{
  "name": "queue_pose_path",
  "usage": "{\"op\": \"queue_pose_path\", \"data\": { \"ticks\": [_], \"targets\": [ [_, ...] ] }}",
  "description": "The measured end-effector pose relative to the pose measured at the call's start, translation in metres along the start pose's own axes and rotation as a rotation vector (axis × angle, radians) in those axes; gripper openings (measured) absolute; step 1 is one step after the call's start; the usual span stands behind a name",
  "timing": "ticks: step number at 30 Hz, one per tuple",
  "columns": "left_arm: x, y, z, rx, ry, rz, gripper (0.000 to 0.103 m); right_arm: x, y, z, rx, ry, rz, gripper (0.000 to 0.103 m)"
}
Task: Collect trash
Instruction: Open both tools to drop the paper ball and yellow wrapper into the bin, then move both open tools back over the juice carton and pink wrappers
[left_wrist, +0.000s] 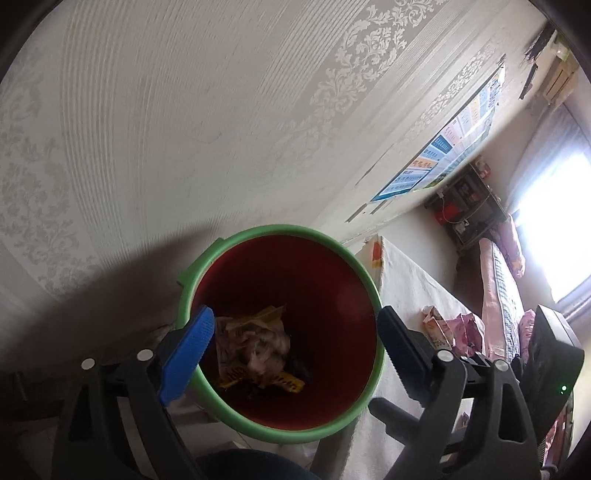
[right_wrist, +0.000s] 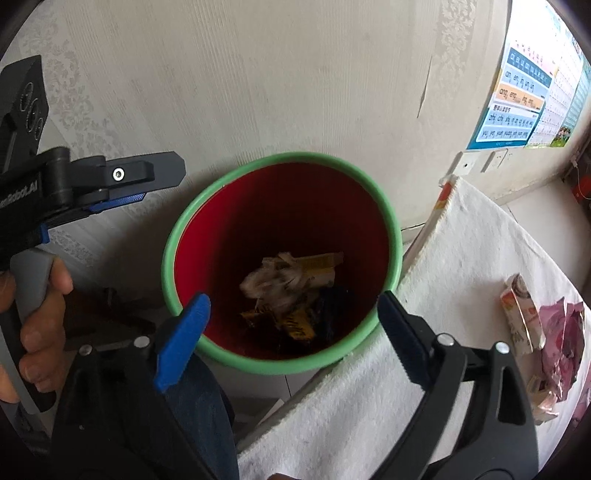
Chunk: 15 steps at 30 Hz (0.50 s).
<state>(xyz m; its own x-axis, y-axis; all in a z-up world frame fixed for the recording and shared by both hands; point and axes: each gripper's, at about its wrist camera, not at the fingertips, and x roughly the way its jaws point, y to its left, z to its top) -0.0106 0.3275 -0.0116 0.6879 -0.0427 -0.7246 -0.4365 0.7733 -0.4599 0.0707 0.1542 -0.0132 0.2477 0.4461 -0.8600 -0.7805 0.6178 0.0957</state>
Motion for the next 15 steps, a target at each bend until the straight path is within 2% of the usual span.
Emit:
{"op": "queue_pose_path", "data": {
  "ticks": [2, 4, 15],
  "targets": [
    [0.0, -0.003, -0.003, 0.001, 0.005, 0.026, 0.094, -0.004, -0.001, -0.005, 0.001, 0.003, -0.001, 0.094],
    [0.001, -0.008, -0.007, 0.013, 0.012, 0.05, 0.095, -0.009, -0.003, -0.01, 0.007, 0.004, -0.001, 0.095],
    [0.005, -0.057, -0.031, 0.089, 0.053, 0.044, 0.095, -0.048, -0.037, -0.048, 0.092, -0.026, -0.024, 0.098]
  ]
}}
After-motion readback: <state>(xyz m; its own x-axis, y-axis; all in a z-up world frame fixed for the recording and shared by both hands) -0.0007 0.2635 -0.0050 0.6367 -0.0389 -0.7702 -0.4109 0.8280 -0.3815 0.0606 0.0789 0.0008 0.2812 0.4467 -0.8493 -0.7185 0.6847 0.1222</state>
